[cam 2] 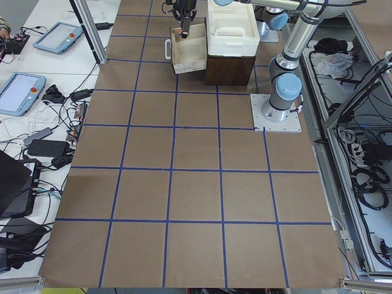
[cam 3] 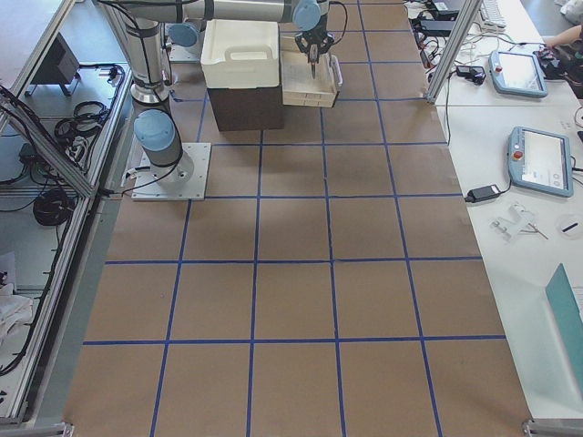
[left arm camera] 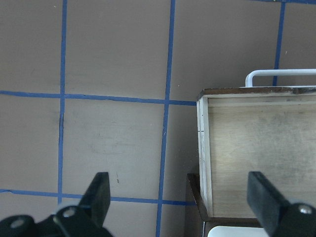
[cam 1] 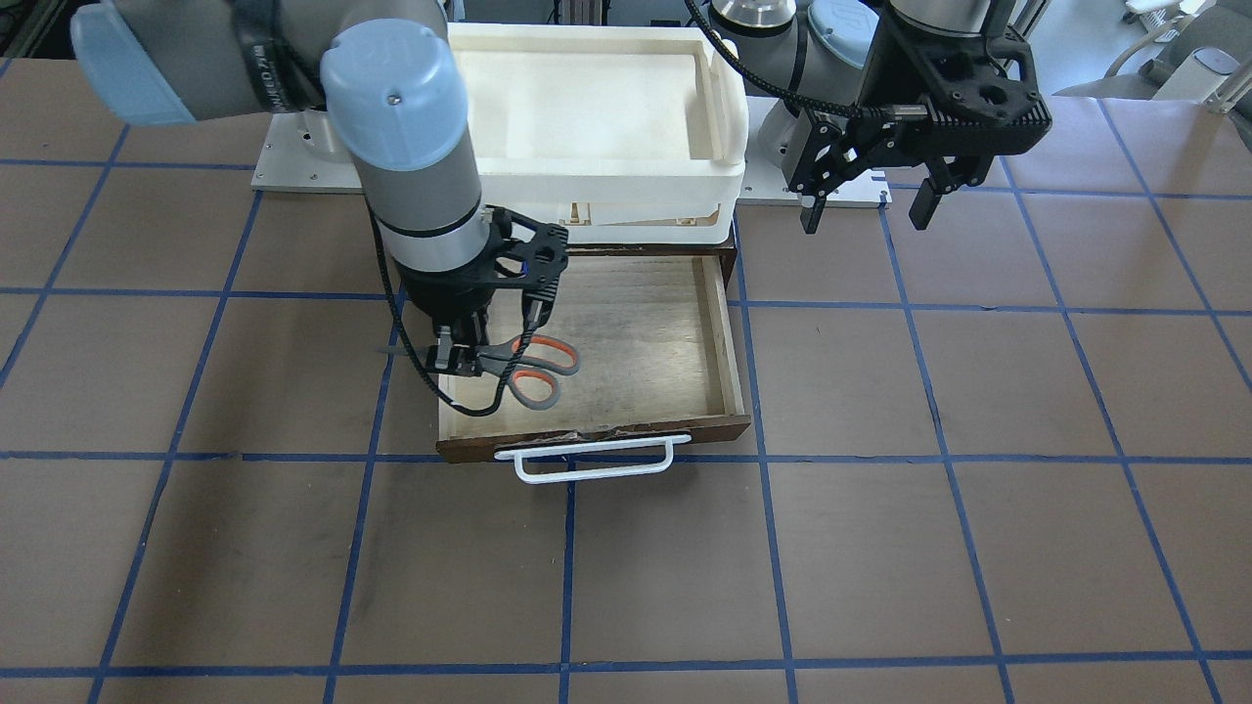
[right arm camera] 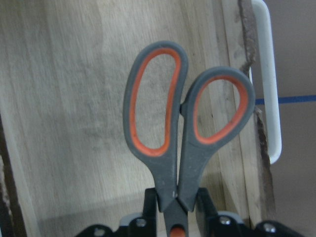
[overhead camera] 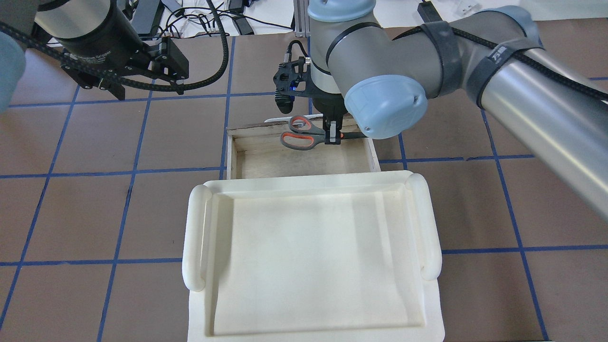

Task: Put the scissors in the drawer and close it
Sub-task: 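Carry the scissors with the right gripper over the open drawer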

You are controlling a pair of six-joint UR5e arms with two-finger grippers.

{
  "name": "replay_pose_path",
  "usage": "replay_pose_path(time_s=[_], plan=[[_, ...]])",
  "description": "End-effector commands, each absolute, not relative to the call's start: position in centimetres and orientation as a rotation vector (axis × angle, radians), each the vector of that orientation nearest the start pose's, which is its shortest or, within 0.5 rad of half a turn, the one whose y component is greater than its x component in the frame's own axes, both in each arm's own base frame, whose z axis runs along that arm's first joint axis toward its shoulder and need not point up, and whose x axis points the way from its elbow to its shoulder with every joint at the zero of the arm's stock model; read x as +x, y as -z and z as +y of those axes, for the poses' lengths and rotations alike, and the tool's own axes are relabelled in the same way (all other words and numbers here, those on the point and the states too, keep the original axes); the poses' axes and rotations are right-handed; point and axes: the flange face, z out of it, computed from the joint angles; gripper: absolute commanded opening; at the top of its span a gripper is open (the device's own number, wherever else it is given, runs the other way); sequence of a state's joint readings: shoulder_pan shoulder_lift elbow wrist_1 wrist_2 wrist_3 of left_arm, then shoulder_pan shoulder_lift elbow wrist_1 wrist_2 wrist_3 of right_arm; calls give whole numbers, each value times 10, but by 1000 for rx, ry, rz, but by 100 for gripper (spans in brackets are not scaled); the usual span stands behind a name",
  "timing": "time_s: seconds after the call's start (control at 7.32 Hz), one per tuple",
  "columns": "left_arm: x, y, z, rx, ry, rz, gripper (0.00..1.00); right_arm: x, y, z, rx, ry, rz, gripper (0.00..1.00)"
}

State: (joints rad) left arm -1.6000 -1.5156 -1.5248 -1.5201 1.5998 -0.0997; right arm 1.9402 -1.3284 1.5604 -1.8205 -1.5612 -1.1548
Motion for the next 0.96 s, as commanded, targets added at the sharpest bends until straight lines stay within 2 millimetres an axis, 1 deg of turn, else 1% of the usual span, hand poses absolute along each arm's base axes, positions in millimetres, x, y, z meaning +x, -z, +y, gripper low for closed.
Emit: replay_pose_path(time_s=[0.0,0.14,0.41,0.55,0.68,0.82], plan=[[-144,-543,-476,-113,239,3111,100,375,-372,-475,-2254,-1,2167,0],[-144,-543,-476,-113,239,3111,100,384,-362,-480,-2291,36,2135,0],[-144,-543,-476,-113,239,3111,100,390,-336,-491,-2307,32,2117,0],[-144,-543,-476,-113,239,3111,100,392,-330,-495,-2302,45,2128,0],[-144,-543,-476,-113,239,3111,100,392,-337,-493,-2284,65,2141,69],[-144,-543,-476,-113,239,3111,100,391,-340,-493,-2280,72,2147,89]])
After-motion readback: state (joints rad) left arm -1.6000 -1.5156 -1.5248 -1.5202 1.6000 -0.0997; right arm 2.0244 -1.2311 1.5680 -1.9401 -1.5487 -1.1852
